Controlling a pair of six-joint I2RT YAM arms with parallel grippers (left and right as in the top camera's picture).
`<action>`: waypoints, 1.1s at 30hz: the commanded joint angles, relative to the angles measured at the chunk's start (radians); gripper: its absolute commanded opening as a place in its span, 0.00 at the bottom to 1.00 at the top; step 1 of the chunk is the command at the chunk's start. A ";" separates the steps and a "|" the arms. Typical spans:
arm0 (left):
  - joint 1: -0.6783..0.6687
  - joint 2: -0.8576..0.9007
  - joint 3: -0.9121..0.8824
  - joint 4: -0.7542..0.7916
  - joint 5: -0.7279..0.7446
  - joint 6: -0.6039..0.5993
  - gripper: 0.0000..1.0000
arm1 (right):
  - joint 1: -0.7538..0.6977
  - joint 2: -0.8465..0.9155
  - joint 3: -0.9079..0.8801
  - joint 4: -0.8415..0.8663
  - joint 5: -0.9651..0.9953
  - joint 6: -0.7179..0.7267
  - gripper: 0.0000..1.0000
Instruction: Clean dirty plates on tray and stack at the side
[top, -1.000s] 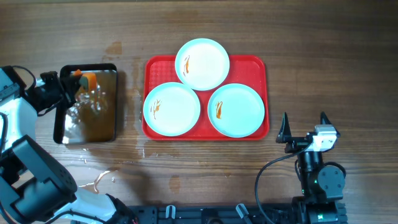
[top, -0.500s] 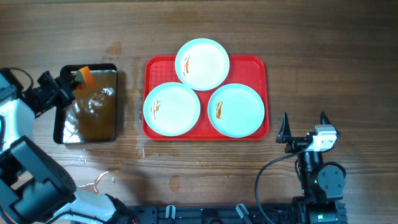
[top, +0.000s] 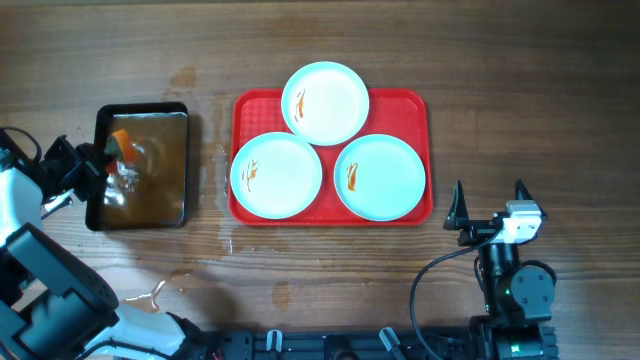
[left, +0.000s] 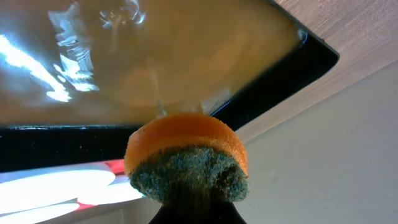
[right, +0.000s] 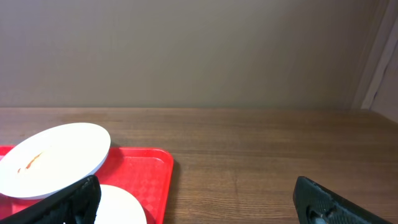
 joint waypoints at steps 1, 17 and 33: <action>0.006 0.005 0.017 0.025 0.239 -0.013 0.04 | 0.002 -0.004 -0.002 0.003 -0.012 0.007 1.00; -0.079 0.006 0.017 0.061 0.198 0.071 0.04 | 0.002 -0.004 -0.002 0.003 -0.012 0.007 1.00; -0.030 0.006 0.017 0.161 -0.017 0.621 0.04 | 0.002 -0.003 -0.002 0.003 -0.012 0.007 1.00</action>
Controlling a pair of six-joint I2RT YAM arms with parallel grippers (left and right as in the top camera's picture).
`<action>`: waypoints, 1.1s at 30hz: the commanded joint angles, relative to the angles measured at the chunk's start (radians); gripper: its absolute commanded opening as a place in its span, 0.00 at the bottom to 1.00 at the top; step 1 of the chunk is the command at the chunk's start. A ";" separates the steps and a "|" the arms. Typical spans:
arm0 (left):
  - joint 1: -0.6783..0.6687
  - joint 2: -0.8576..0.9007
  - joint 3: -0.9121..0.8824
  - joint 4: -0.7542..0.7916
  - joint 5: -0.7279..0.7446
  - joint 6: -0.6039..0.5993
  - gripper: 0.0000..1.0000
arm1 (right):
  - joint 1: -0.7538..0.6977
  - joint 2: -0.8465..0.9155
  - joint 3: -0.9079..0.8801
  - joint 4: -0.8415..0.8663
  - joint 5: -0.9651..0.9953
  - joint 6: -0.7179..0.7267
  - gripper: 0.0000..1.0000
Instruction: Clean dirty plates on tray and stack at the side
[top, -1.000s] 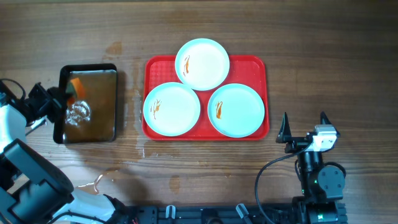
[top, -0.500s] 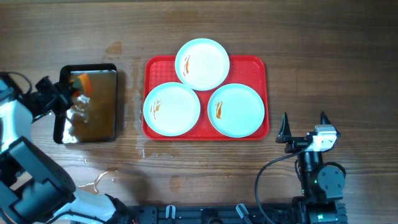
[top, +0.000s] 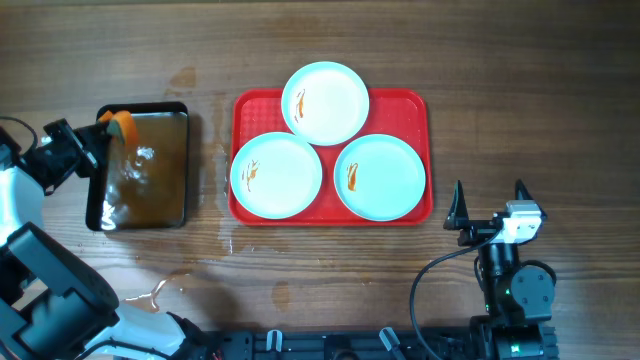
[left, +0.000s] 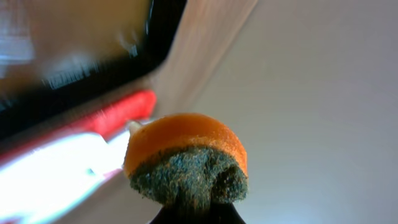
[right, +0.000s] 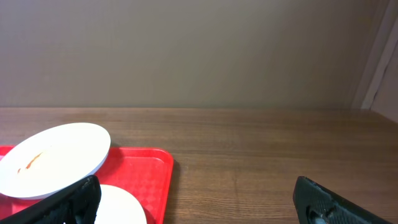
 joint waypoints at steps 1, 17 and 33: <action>-0.034 0.005 0.016 -0.001 -0.426 0.320 0.04 | 0.002 -0.004 -0.002 0.003 -0.012 0.007 1.00; -0.159 -0.075 0.016 0.203 -0.459 0.665 0.04 | 0.002 -0.004 -0.002 0.003 -0.012 0.007 1.00; -0.227 -0.062 -0.026 0.169 -0.563 1.118 0.04 | 0.002 -0.003 -0.002 0.003 -0.012 0.007 1.00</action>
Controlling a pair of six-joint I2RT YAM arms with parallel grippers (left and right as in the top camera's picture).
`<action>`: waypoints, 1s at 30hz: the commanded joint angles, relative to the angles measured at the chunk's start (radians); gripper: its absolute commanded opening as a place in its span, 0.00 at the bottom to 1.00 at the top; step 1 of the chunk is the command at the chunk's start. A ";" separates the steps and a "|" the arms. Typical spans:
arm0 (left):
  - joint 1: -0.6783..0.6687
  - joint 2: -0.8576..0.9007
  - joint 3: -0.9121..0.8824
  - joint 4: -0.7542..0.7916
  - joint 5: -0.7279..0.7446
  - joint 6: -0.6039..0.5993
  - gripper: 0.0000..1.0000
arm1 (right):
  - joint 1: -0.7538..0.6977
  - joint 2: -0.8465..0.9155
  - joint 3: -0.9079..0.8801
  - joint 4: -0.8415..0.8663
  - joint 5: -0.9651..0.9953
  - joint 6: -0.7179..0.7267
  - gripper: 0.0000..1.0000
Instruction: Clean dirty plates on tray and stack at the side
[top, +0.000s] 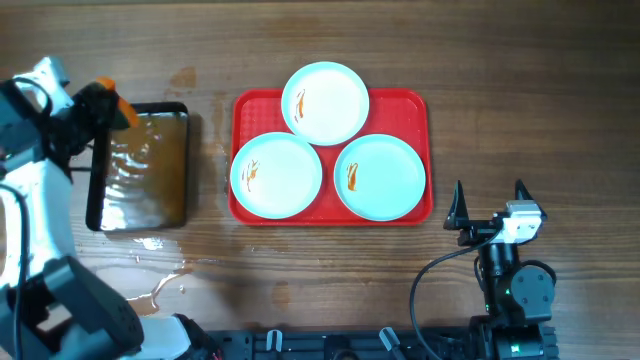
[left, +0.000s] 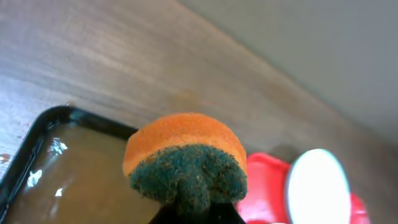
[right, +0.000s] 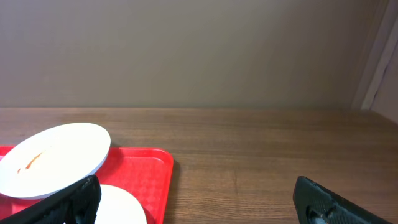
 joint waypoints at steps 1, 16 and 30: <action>-0.053 0.146 -0.030 0.030 -0.107 0.072 0.04 | 0.002 -0.003 -0.002 0.003 -0.012 0.007 1.00; -0.037 -0.235 0.003 0.031 -0.103 0.062 0.04 | 0.002 -0.003 -0.002 0.003 -0.012 0.007 1.00; 0.043 -0.139 0.019 0.058 0.122 -0.140 0.04 | 0.002 -0.003 -0.002 0.003 -0.012 0.007 1.00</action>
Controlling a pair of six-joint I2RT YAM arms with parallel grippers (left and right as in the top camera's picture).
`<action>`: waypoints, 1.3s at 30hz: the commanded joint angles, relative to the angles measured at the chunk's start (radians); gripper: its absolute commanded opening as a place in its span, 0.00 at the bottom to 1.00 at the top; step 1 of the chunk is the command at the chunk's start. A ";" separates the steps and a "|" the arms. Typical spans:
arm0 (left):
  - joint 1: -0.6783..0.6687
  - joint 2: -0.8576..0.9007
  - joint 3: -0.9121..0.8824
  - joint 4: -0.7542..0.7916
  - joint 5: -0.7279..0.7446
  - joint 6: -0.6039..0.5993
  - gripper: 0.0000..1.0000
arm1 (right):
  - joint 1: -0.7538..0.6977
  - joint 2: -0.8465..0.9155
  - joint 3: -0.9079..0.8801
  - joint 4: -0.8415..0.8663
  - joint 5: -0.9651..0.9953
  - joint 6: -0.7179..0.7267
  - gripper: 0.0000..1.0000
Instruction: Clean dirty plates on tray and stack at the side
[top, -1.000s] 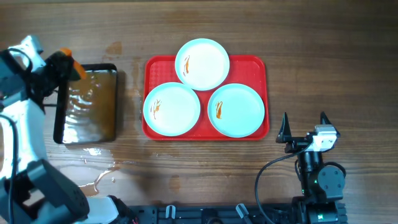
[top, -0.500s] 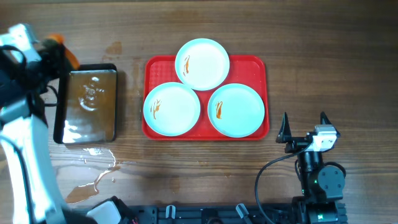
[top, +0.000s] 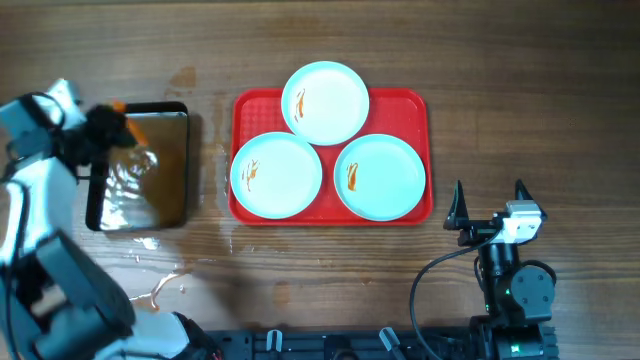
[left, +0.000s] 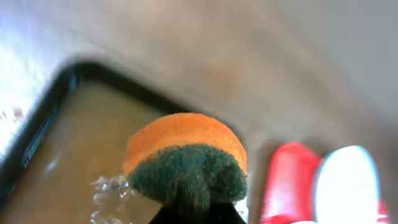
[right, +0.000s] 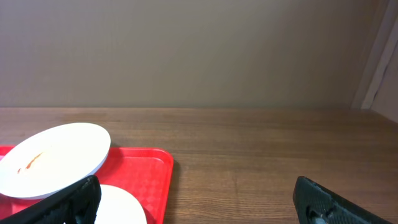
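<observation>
Three white plates with orange smears lie on the red tray (top: 410, 105): one at the back (top: 325, 102), one front left (top: 276, 175), one front right (top: 380, 177). My left gripper (top: 112, 128) is shut on an orange and green sponge (left: 185, 158), held over the back left corner of the black basin (top: 138, 166) of brown water. At the front right my right gripper (top: 492, 207) stands open beside the tray, with nothing between its fingers (right: 323, 202).
Water is spilled on the wooden table (top: 520, 90) in front of the basin and near the tray's front left corner. The right arm's base sits at the front edge.
My left gripper with the sponge has moved slightly forward and right, from the basin's back left rim to over the water. The right arm and plates are unchanged.
The sponge was held in the basin's water, then at the basin's back left corner, then above the back left rim, and now it is over the water again. The right gripper stayed open and still, and the plates did not move.
</observation>
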 joint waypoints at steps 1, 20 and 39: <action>0.019 -0.299 0.077 0.061 0.117 -0.138 0.04 | 0.002 -0.004 -0.002 0.003 -0.012 0.007 1.00; 0.016 -0.169 0.072 0.015 0.178 -0.140 0.04 | 0.002 -0.004 -0.002 0.003 -0.012 0.007 1.00; -0.087 -0.196 0.049 0.011 0.141 -0.083 0.04 | 0.002 -0.004 -0.002 0.003 -0.012 0.007 1.00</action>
